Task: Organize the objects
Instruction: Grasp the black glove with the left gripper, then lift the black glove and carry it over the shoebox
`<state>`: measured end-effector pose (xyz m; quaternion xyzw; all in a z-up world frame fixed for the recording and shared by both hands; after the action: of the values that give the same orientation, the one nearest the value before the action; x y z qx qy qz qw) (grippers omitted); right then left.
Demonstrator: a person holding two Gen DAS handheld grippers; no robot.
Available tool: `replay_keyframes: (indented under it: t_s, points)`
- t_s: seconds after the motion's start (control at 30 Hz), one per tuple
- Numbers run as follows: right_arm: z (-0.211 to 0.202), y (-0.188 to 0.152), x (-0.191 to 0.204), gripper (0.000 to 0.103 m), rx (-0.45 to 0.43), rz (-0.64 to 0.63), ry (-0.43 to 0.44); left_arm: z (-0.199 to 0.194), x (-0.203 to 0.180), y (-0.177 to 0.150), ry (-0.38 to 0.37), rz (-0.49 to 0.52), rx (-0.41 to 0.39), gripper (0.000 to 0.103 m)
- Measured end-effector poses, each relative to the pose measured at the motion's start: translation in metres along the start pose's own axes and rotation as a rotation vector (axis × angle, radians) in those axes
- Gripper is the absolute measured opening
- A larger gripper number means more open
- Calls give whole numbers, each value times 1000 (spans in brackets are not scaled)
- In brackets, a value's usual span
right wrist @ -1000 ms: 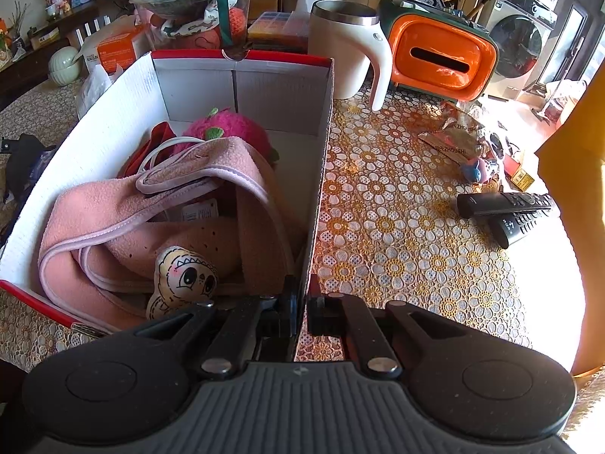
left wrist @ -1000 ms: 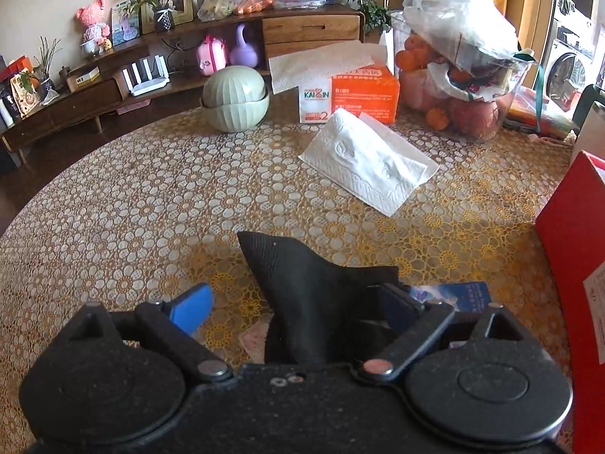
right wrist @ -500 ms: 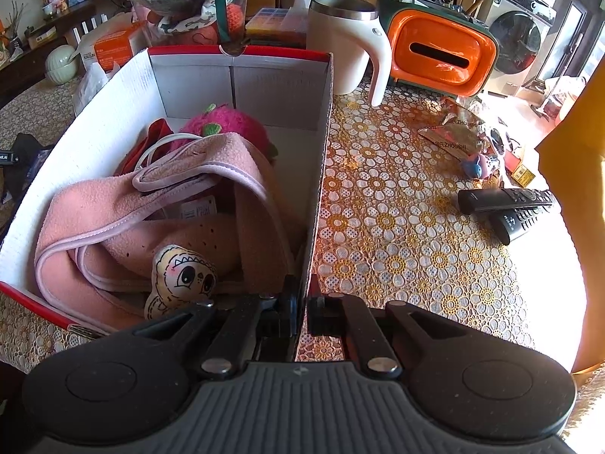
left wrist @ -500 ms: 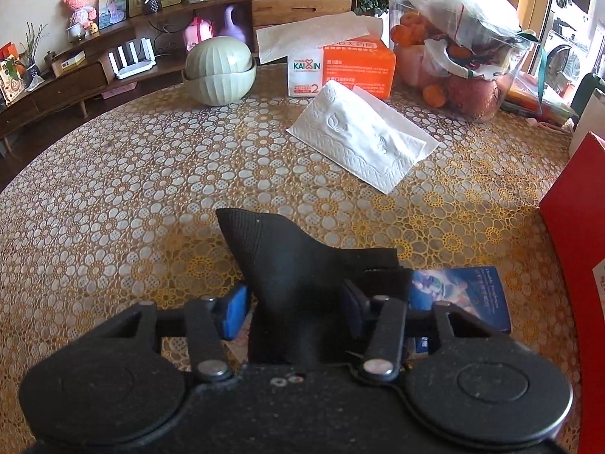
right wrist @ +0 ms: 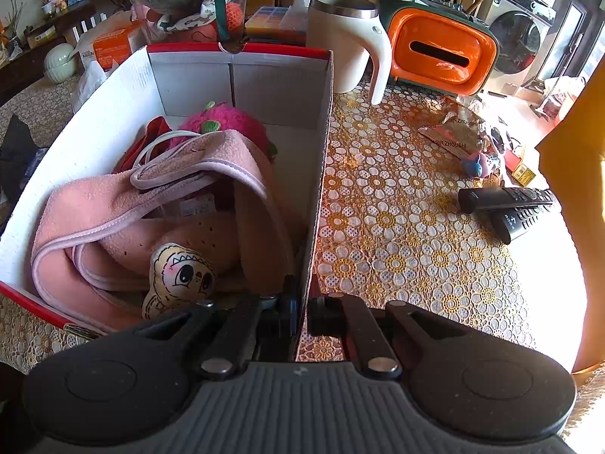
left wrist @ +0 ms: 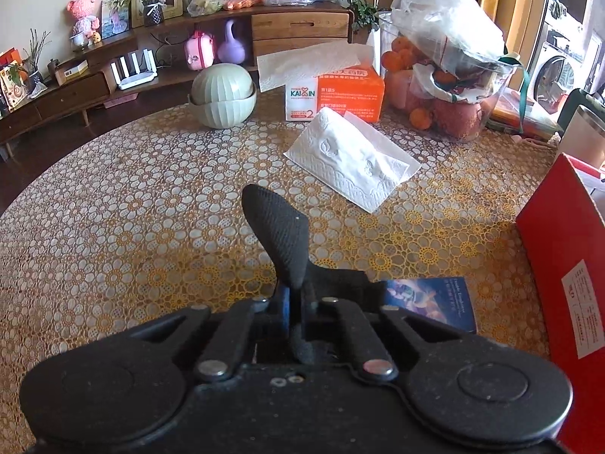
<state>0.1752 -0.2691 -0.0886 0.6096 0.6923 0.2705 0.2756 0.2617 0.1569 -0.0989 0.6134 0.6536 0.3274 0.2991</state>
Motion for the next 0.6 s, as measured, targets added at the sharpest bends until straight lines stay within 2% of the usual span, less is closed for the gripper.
replay_keyframes:
  t_s: [0.3,0.6]
  points:
    - [1,-1,0,4,-3,-2,0,-50,-16,23,-74,31,-60,4]
    - [2,-1,3,4,-6,-9,-3,-103,-60,45,-205,104,-134,4]
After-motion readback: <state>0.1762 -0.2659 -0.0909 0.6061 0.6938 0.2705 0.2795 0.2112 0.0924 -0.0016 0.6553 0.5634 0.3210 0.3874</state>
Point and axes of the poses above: each gripper's, at about its wrist camera, not at the fingertips, and z roughly the way its jaws point, x to its left, y to its top, the point moved 1 cm from there along z, roughly the way its jaws point, and after that the axes turned 15 degrees about -x, right-handed, at the moved point
